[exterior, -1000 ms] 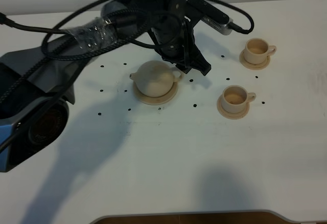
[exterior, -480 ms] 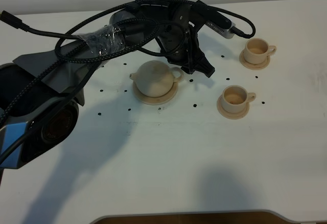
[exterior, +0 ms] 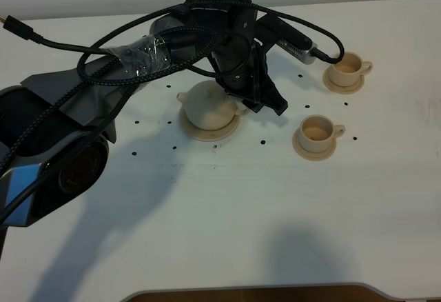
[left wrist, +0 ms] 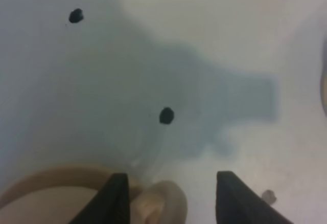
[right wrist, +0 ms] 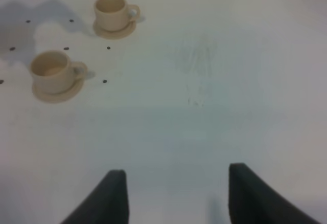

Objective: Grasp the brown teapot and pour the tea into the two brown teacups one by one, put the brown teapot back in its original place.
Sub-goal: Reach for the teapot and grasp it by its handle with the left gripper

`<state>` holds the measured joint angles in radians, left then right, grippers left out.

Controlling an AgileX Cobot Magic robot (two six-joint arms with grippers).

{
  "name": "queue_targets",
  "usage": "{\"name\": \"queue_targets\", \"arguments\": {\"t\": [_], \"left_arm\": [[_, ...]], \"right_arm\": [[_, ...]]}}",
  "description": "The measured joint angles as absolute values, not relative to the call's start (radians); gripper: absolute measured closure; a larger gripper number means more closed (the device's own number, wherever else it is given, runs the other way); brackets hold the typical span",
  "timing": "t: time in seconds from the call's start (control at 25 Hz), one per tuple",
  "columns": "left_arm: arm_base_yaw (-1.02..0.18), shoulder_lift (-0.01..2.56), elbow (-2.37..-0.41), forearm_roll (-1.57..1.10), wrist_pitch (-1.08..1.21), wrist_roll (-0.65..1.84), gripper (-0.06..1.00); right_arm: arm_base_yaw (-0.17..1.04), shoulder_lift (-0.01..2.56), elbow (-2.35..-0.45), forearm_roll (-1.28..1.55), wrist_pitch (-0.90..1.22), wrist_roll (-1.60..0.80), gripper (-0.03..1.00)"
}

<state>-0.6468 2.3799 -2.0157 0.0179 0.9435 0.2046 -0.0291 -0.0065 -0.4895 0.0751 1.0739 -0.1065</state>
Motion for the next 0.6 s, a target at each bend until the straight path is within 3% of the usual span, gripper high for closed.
{"name": "queue_targets", "arguments": {"t": [0.6], "left_arm": [[-0.651,2.380,-2.021,0.009,1.186,0.345,0.54]], "right_arm": [[-0.029,-0.006,-0.490,0.076,1.074,-0.107,0.53]]}}
